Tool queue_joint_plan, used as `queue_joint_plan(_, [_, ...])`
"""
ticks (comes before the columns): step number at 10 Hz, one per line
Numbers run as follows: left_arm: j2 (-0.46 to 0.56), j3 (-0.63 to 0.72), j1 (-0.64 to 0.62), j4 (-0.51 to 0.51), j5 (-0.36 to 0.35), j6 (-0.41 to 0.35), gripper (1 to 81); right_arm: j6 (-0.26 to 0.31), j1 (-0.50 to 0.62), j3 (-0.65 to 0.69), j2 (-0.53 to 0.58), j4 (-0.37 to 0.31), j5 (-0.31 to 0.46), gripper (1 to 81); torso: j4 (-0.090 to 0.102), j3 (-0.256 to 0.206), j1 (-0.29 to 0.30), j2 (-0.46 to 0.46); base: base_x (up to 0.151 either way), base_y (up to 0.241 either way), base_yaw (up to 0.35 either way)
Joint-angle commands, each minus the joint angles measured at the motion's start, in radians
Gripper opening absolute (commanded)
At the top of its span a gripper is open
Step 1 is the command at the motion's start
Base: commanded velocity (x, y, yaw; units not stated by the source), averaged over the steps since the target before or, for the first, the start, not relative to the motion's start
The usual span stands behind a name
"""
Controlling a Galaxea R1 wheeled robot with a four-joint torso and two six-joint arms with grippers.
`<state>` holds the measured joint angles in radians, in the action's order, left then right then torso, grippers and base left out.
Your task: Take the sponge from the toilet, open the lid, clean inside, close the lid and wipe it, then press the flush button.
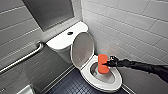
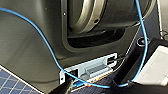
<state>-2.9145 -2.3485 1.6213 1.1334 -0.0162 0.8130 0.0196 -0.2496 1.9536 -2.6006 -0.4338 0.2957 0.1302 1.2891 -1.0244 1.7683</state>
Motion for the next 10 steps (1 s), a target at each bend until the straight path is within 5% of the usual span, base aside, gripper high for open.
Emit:
queue_joint_plan(1, [0.004,0.008,0.047,-0.001,0.051,0.000,81.1,-0.001,0.138,0.008,-0.032,-0.026,0.042,1.0,0.000,0.000,0.000,0.000,0.000,0.000,0.000])
queue_joint_plan(2, [0.004,0.009,0.049,-0.001,0.051,0.003,81.1,-0.001,0.143,0.019,-0.040,-0.025,0.042,1.0,0.000,0.000,0.000,0.000,0.000,0.000,0.000])
queue_joint_plan(3, [0.004,0.011,0.049,-0.001,0.050,0.003,81.1,-0.001,0.146,0.019,-0.040,-0.025,0.042,1.0,0.000,0.000,-0.064,0.100,0.000,0.000,0.000])
queue_joint_plan(5, [0.000,0.009,0.049,-0.001,0.050,0.003,81.1,-0.001,0.147,0.016,-0.041,-0.028,0.040,1.0,0.000,0.000,-0.007,0.011,0.000,0.000,0.000])
queue_joint_plan(7, [-0.003,0.009,0.049,-0.001,0.050,0.003,81.1,-0.003,0.149,0.017,-0.040,-0.031,0.025,1.0,0.000,0.000,-0.036,0.061,0.000,0.000,0.000])
queue_joint_plan(9, [-0.006,0.009,0.049,-0.001,0.051,0.003,81.1,-0.003,0.152,0.019,-0.043,-0.031,0.016,1.0,0.000,0.077,-0.043,0.074,0.000,0.000,0.000])
queue_joint_plan(10, [-0.006,0.009,0.052,-0.001,0.051,0.003,81.1,-0.007,0.152,0.020,-0.045,-0.031,0.000,1.0,0.000,0.017,-0.044,0.078,0.000,0.000,0.000])
